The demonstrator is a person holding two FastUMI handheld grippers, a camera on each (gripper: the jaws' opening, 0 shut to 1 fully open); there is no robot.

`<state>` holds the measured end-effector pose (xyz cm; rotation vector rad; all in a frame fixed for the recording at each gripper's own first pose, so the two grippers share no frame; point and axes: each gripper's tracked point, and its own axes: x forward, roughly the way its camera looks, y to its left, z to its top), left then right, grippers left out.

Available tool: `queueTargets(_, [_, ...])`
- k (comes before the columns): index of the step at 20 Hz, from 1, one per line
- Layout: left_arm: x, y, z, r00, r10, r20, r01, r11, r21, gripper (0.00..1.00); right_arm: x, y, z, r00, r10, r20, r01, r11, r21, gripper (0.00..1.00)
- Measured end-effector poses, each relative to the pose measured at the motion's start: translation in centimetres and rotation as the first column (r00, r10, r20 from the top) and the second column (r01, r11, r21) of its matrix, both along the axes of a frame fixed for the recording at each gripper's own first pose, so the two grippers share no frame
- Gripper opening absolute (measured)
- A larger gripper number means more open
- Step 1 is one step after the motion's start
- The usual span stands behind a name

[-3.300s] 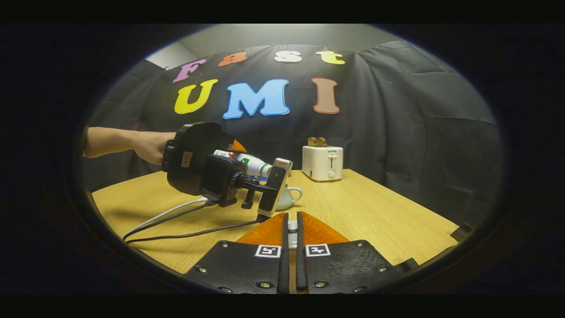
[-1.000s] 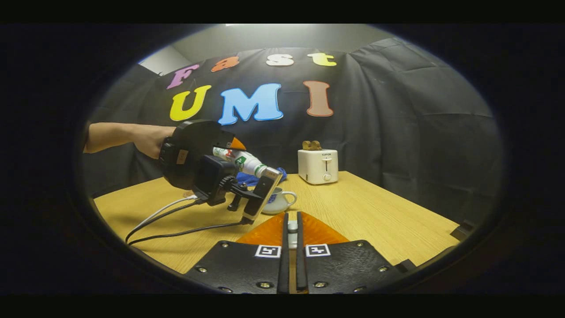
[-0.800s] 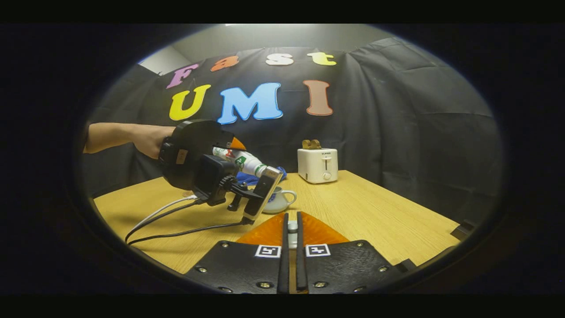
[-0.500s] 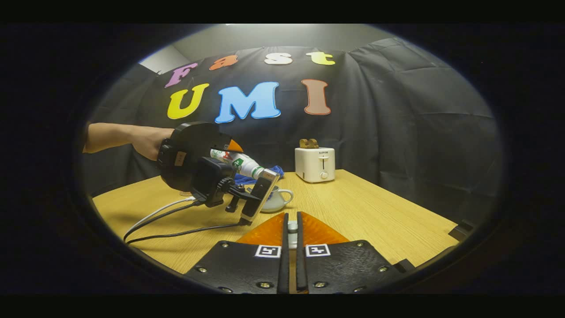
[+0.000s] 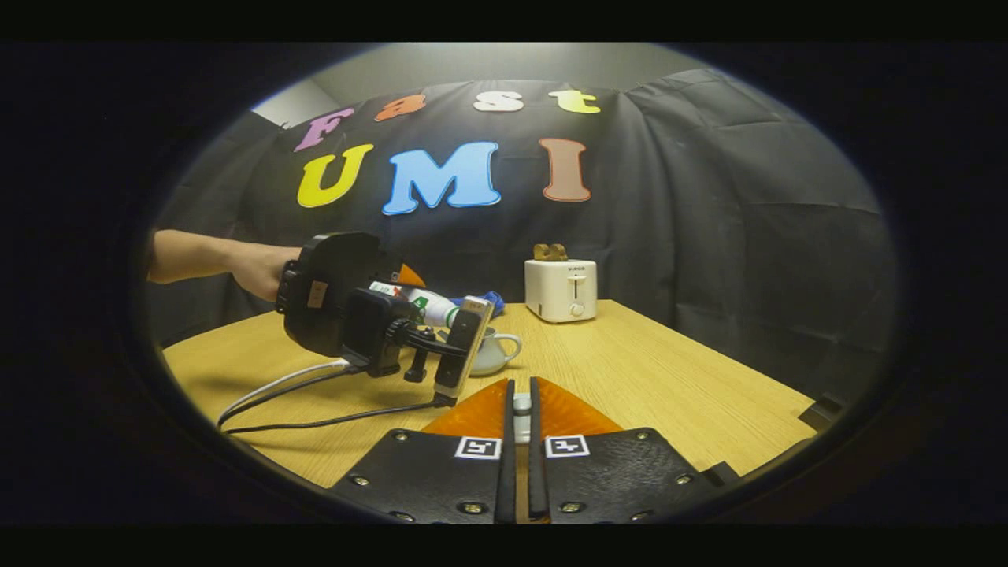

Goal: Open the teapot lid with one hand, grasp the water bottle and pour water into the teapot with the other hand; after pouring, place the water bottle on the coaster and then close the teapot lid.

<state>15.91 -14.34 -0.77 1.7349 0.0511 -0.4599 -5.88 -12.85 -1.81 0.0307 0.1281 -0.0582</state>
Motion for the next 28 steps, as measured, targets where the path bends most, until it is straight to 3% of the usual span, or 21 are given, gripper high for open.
queueTargets(6, [0.3, -0.4, -1.1, 0.997, 0.008, -0.074, -0.025, 0.971, -0.238, 0.75, 0.3, 0.2, 0.7, 1.000, -0.002, 0.015, 0.002, 1.000, 0.001, 0.06])
queueTargets(12, [-1.0, 0.1, -0.4, 0.994, 0.033, -0.100, -0.078, 0.865, -0.495, 0.75, 1.4, 0.9, 1.1, 1.000, 0.010, 0.011, -0.010, 1.000, -0.023, 0.06])
queueTargets(14, [-0.8, 0.8, 0.5, 0.994, 0.045, -0.098, -0.093, 0.814, -0.573, 0.81, 1.9, 1.1, 1.6, 1.000, 0.014, 0.018, -0.014, 0.999, -0.032, 0.06])
queueTargets(15, [-0.7, 1.3, 1.0, 0.994, 0.052, -0.092, -0.098, 0.775, -0.624, 0.81, 2.3, 1.4, 1.9, 0.999, 0.019, 0.026, -0.018, 0.999, -0.037, 0.06])
queueTargets(18, [-0.8, 2.5, 2.4, 0.994, 0.052, -0.101, -0.111, 0.622, -0.775, 0.80, 4.2, 2.2, 2.8, 0.998, 0.041, 0.041, -0.039, 0.998, -0.056, 0.06])
queueTargets(21, [0.2, 2.8, 2.8, 0.991, 0.069, -0.118, -0.137, 0.512, -0.848, 0.80, 6.6, 3.5, 4.2, 0.995, 0.074, 0.061, -0.070, 0.996, -0.064, 0.06])
queueTargets(22, [0.3, 3.0, 3.0, 0.989, 0.072, -0.127, -0.146, 0.463, -0.874, 0.80, 7.4, 3.9, 4.8, 0.994, 0.081, 0.070, -0.076, 0.995, -0.071, 0.06])
queueTargets(23, [0.4, 3.1, 3.3, 0.987, 0.065, -0.147, -0.161, 0.407, -0.899, 0.80, 8.3, 4.2, 5.2, 0.993, 0.089, 0.073, -0.084, 0.994, -0.073, 0.06])
queueTargets(26, [0.5, 3.9, 4.8, 0.985, 0.048, -0.164, -0.171, 0.202, -0.965, 0.80, 10.9, 4.8, 6.0, 0.992, 0.107, 0.069, -0.103, 0.993, -0.061, 0.06])
queueTargets(28, [0.4, 4.4, 5.0, 0.982, 0.029, -0.184, -0.186, 0.087, -0.979, 0.79, 12.6, 4.3, 6.2, 0.994, 0.089, 0.063, -0.085, 0.994, -0.068, 0.06])
